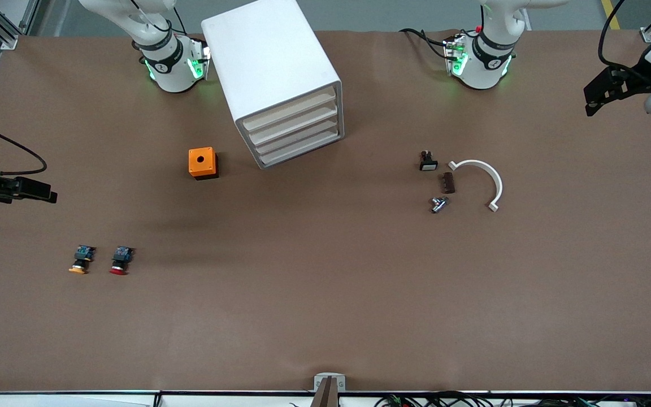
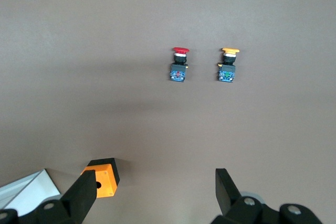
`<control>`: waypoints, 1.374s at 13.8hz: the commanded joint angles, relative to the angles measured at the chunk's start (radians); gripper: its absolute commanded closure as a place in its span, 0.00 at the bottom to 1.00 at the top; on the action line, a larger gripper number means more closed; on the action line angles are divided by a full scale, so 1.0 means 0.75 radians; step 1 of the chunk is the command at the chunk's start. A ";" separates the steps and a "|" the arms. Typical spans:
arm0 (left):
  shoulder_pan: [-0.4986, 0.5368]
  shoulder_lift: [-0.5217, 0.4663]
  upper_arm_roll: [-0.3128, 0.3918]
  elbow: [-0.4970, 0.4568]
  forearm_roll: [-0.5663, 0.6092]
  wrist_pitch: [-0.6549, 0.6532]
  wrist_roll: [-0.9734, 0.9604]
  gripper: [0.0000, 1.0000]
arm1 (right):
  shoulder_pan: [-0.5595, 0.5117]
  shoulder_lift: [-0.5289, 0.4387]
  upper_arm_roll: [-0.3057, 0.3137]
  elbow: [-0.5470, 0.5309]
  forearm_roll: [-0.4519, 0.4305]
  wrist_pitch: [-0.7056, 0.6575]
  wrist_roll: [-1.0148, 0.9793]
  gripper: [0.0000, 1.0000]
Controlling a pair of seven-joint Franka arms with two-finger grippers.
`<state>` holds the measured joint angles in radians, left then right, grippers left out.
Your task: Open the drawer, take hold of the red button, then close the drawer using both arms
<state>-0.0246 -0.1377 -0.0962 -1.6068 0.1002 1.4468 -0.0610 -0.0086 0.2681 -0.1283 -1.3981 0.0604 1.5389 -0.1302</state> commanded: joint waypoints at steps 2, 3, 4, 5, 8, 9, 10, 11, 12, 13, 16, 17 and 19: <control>-0.018 -0.080 0.020 -0.109 -0.035 0.073 0.028 0.00 | -0.019 -0.018 0.014 -0.007 -0.015 -0.005 -0.023 0.00; -0.016 -0.074 0.018 -0.099 -0.082 0.071 0.018 0.00 | -0.021 -0.016 0.014 0.005 -0.019 -0.007 -0.023 0.00; -0.012 -0.060 0.016 -0.075 -0.129 0.069 0.004 0.00 | -0.023 -0.016 0.016 0.033 -0.015 -0.017 -0.023 0.00; -0.012 -0.054 0.016 -0.065 -0.134 0.069 0.002 0.00 | -0.025 -0.014 0.016 0.062 -0.013 -0.029 -0.023 0.00; -0.018 -0.027 0.012 -0.044 -0.125 0.067 0.002 0.00 | -0.021 -0.018 0.012 0.081 -0.019 -0.066 -0.021 0.00; -0.016 -0.027 0.012 -0.044 -0.125 0.063 0.004 0.00 | -0.025 -0.028 0.010 0.081 -0.017 -0.080 -0.029 0.00; -0.008 -0.027 0.012 -0.042 -0.131 0.061 0.012 0.00 | -0.027 -0.050 0.007 0.079 -0.013 -0.100 -0.027 0.00; -0.008 -0.027 0.012 -0.044 -0.132 0.061 0.000 0.00 | -0.042 -0.059 0.009 0.075 0.005 -0.135 -0.017 0.00; -0.010 -0.027 0.012 -0.046 -0.132 0.061 -0.017 0.00 | -0.064 -0.065 0.014 0.074 0.015 -0.184 -0.017 0.00; -0.012 -0.027 0.010 -0.044 -0.130 0.051 -0.033 0.00 | -0.060 -0.099 0.014 0.068 0.005 -0.189 -0.017 0.00; -0.012 -0.029 0.008 -0.046 -0.123 0.028 -0.039 0.00 | -0.044 -0.147 0.022 0.062 -0.019 -0.195 -0.021 0.00; -0.012 -0.031 0.008 -0.048 -0.121 0.022 -0.039 0.00 | -0.036 -0.169 0.022 0.040 -0.033 -0.197 -0.021 0.00; -0.006 -0.035 0.008 -0.062 -0.119 0.024 -0.035 0.00 | -0.031 -0.220 0.024 0.001 -0.040 -0.193 -0.021 0.00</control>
<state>-0.0278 -0.1600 -0.0944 -1.6506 0.0130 1.4778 -0.0802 -0.0325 0.1554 -0.1216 -1.3476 0.0525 1.3912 -0.1416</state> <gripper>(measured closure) 0.000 0.000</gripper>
